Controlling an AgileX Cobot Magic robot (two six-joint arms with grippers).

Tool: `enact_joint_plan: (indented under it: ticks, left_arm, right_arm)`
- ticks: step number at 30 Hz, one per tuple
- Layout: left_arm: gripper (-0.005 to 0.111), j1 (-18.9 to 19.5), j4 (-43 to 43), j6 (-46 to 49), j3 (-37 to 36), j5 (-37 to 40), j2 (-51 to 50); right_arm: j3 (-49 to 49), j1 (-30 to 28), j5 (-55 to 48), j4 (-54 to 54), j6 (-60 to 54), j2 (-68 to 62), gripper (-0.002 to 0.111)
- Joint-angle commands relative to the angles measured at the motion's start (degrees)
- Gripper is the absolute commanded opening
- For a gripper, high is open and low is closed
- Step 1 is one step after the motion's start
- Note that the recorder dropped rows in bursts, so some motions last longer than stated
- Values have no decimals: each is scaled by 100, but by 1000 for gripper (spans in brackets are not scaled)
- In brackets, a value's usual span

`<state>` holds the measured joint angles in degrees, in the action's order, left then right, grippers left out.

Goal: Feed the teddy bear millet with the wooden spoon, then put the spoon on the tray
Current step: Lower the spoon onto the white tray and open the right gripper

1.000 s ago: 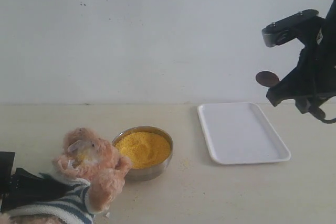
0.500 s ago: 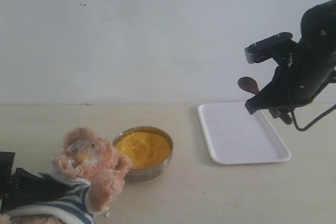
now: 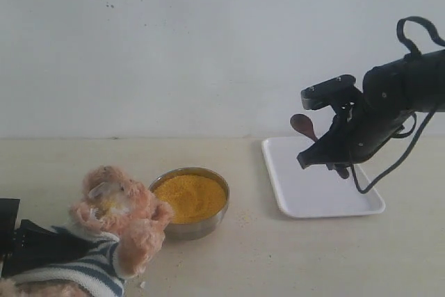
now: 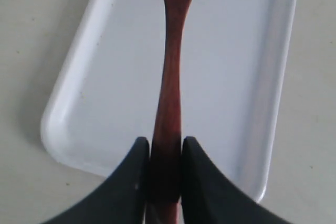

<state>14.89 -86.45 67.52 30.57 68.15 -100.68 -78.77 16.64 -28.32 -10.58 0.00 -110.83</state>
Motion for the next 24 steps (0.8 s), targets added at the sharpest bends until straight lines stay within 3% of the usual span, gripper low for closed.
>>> enact_joint_plan:
  ticks: [1,14,24]
  left_arm:
    - [4,-8,-104,25,-12,182,22]
    - [4,-8,-104,90,-12,182,22]
    - [4,-8,-121,89,-12,182,22]
  right_arm:
    - [-20,-12,573,76,-71,-228,0]
    - [-835,-12,562,-29,-207,-1389,0]
    - [-884,-12,735,-29,-186,-1572,0]
